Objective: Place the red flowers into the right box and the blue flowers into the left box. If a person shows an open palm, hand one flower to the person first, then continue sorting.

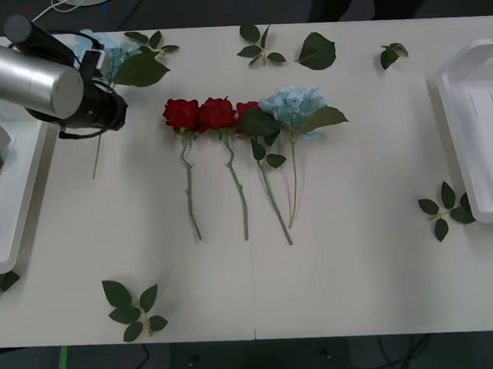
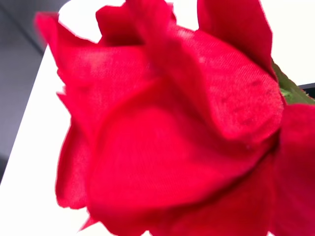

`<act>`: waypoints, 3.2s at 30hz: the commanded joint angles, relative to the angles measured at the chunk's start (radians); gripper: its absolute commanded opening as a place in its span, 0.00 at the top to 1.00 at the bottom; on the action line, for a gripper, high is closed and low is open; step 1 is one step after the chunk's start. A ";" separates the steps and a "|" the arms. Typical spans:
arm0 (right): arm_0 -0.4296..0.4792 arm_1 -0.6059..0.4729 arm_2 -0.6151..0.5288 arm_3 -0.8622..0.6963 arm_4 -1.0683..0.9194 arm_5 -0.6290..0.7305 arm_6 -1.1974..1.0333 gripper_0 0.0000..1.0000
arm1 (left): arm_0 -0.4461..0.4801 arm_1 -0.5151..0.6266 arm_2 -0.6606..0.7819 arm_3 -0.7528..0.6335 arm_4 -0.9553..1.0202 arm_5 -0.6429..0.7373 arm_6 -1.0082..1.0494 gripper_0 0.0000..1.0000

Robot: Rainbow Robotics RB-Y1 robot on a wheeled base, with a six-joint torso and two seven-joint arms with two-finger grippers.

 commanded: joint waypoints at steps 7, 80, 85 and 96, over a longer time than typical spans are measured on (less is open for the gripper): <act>-0.001 -0.054 -0.020 0.220 0.180 -0.221 0.090 1.00 | -0.088 0.122 0.573 -0.224 -0.034 0.598 -0.103 1.00; 0.027 0.504 0.429 -0.412 0.260 0.039 -0.680 0.00 | 0.665 -0.068 0.946 -0.234 0.136 -0.251 -0.893 0.00; -0.012 0.557 0.437 -0.271 0.304 -0.044 -0.680 0.00 | 0.665 -0.068 0.946 -0.234 0.139 -0.251 -0.897 0.00; -0.030 0.587 0.458 -0.162 0.349 -0.094 -0.698 0.02 | 0.670 -0.068 0.949 -0.234 0.151 -0.251 -0.905 0.00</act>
